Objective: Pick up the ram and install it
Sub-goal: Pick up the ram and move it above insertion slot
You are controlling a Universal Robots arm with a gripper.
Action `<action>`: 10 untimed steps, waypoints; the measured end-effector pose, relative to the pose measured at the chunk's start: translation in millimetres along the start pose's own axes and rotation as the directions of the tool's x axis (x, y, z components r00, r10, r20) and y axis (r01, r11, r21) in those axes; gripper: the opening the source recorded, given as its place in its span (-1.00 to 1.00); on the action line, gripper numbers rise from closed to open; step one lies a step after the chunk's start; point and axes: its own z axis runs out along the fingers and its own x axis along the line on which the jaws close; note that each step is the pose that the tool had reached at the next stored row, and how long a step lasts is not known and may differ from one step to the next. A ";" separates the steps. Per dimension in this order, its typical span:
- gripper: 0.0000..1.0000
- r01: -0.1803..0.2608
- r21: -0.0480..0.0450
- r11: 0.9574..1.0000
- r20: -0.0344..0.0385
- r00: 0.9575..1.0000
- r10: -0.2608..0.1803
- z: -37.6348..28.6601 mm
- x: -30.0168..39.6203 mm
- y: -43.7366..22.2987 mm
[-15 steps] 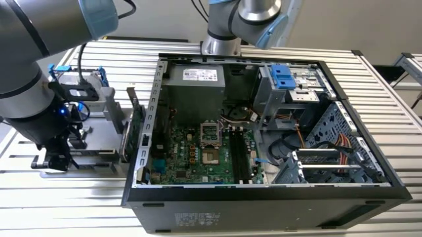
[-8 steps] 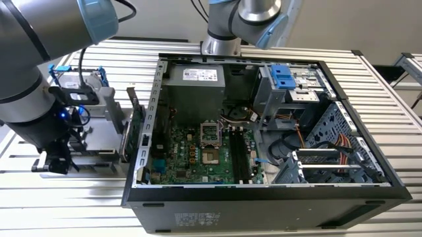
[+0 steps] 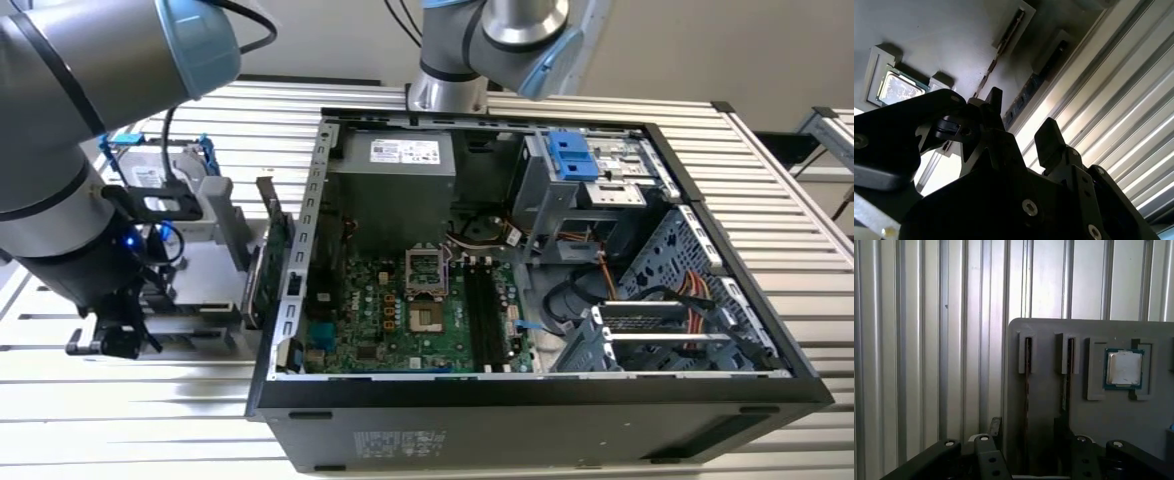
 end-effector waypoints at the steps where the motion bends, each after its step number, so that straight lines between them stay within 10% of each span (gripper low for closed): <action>1: 1.00 -0.001 0.000 1.000 0.000 1.000 0.001 0.9 0.1 0.0; 10: 1.00 -0.009 0.000 1.000 0.000 1.000 0.009 13.5 -1.1 -0.1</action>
